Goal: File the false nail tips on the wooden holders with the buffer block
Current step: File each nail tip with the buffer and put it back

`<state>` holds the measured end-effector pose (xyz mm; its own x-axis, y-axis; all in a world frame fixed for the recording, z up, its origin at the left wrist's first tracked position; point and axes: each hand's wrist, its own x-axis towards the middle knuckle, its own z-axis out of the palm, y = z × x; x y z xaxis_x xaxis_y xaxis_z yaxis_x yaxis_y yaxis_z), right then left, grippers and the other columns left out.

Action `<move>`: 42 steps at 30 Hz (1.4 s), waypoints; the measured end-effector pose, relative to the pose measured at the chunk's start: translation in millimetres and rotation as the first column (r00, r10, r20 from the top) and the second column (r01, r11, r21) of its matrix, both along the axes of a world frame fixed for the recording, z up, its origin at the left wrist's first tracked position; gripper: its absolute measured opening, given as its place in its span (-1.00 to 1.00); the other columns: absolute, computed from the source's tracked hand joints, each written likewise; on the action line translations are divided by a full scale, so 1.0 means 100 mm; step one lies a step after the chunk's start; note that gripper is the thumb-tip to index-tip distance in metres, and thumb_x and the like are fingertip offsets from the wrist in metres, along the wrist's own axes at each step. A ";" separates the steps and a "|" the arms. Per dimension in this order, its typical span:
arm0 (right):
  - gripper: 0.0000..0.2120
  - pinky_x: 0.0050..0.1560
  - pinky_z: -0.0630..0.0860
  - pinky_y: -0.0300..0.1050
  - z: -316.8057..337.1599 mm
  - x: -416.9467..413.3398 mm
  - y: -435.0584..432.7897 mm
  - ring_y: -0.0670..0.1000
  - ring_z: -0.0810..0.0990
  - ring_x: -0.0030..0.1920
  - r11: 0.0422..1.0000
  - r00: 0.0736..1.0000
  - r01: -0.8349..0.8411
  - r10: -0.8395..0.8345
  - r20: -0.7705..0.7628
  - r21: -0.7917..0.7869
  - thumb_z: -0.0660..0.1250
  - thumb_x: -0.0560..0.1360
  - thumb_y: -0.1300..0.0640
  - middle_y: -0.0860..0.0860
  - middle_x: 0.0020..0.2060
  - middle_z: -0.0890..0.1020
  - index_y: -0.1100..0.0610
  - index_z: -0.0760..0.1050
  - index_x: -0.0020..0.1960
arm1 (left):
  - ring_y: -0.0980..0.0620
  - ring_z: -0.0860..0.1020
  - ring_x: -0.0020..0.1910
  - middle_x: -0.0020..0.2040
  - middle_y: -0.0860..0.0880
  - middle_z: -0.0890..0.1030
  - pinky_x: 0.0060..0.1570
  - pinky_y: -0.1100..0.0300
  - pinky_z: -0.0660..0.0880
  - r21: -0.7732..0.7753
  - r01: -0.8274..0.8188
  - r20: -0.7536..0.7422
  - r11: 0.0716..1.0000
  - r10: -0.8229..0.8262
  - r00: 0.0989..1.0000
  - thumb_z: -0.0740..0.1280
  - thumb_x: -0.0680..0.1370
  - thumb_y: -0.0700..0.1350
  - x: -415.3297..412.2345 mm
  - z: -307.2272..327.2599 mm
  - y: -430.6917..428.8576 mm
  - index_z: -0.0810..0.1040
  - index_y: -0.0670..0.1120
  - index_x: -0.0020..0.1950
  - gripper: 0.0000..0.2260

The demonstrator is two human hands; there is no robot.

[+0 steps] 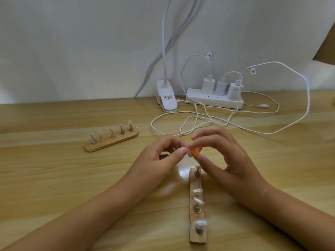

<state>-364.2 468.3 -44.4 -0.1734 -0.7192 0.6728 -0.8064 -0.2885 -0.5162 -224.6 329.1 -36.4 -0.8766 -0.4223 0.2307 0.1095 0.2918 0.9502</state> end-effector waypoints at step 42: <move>-0.81 0.16 0.52 0.06 -0.01 0.02 -0.03 0.07 0.56 0.15 1.000 0.999 -0.012 0.011 0.043 0.025 0.38 0.52 0.24 0.04 0.07 0.56 0.16 0.58 0.14 | 0.09 0.60 -0.28 -0.32 -0.02 0.65 -0.23 0.29 0.52 0.201 0.035 -0.013 0.979 -0.033 0.999 0.38 0.46 -0.05 -0.04 -0.05 0.01 0.54 -0.10 -0.15 -0.87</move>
